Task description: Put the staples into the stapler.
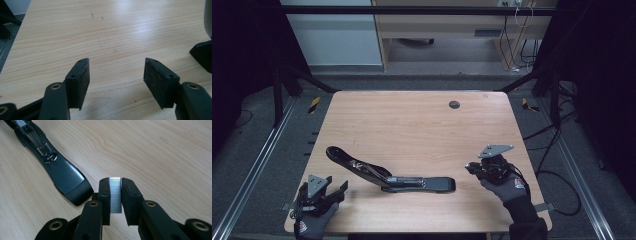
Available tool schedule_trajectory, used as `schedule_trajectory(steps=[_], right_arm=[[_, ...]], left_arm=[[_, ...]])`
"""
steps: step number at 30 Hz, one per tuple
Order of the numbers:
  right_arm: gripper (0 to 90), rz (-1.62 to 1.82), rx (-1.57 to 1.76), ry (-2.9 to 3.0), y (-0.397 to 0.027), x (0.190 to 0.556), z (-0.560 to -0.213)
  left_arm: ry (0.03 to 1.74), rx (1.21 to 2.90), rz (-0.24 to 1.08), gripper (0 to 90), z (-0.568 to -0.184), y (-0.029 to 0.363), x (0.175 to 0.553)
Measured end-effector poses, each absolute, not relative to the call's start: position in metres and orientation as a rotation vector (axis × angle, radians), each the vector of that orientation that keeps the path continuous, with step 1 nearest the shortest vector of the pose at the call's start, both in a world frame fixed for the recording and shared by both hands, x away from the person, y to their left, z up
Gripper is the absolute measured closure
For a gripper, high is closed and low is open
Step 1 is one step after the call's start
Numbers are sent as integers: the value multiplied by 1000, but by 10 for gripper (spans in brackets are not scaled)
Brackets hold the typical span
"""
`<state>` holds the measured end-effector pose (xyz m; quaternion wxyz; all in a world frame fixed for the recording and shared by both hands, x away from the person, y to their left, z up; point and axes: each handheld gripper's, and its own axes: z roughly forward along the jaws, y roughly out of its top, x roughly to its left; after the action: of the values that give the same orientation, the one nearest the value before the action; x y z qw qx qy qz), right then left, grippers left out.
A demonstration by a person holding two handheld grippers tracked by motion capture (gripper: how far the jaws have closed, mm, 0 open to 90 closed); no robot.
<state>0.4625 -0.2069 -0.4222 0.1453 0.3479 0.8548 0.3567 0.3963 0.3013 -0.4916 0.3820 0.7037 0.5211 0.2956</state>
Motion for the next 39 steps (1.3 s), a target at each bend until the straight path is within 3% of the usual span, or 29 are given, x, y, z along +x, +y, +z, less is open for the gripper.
schedule_trajectory(steps=[39], right_arm=[[783, 1141, 637, 2629, -136, 489, -385]], left_arm=[[1329, 1800, 750, 371, -493, 301, 397]])
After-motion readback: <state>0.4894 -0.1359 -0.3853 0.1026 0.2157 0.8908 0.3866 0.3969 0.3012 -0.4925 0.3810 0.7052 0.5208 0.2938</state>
